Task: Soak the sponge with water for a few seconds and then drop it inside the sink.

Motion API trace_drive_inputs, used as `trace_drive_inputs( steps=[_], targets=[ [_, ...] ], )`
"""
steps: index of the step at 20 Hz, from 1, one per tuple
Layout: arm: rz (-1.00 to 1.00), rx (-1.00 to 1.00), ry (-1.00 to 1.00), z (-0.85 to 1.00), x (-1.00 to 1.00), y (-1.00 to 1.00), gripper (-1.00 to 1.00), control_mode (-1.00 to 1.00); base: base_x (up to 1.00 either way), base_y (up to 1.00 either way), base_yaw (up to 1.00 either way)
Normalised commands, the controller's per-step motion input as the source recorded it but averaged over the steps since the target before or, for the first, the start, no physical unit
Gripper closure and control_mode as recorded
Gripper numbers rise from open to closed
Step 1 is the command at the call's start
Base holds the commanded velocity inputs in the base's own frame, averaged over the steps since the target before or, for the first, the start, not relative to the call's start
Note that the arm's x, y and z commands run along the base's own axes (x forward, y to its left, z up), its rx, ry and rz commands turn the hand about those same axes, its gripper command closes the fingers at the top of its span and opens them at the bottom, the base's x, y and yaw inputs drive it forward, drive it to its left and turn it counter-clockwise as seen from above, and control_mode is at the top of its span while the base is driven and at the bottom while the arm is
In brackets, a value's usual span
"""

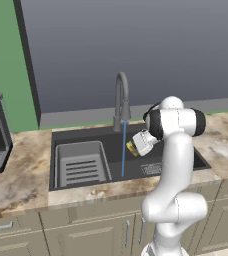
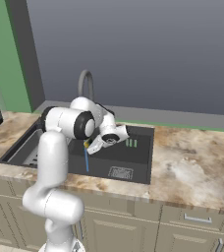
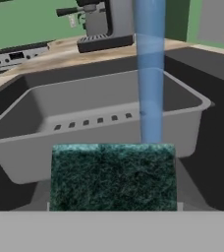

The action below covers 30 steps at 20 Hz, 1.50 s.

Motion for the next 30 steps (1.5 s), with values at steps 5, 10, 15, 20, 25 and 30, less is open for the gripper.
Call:
trace_drive_inputs(
  steps=[5,10,15,20,25,30],
  targets=[
    [0.00,0.00,0.00,-0.12,0.02,0.16,1.00,-1.00,0.00,0.00,0.00],
    [-0.01,0.00,-0.02,-0.11,0.15,0.14,1.00,-1.00,0.00,0.00,0.00],
    [-0.05,0.00,-0.05,-0.14,0.21,0.03,1.00,-1.00,0.00,0.00,0.00],
    [-0.06,0.00,-0.05,-0.16,0.21,0.00,1.00,-1.00,0.00,0.00,0.00],
    [-0.04,0.00,-0.02,-0.03,0.01,0.00,1.00,-1.00,0.00,0.00,0.00],
    [-0.03,0.00,0.00,0.00,0.03,0.03,1.00,-1.00,0.00,0.00,0.00]
  ],
)
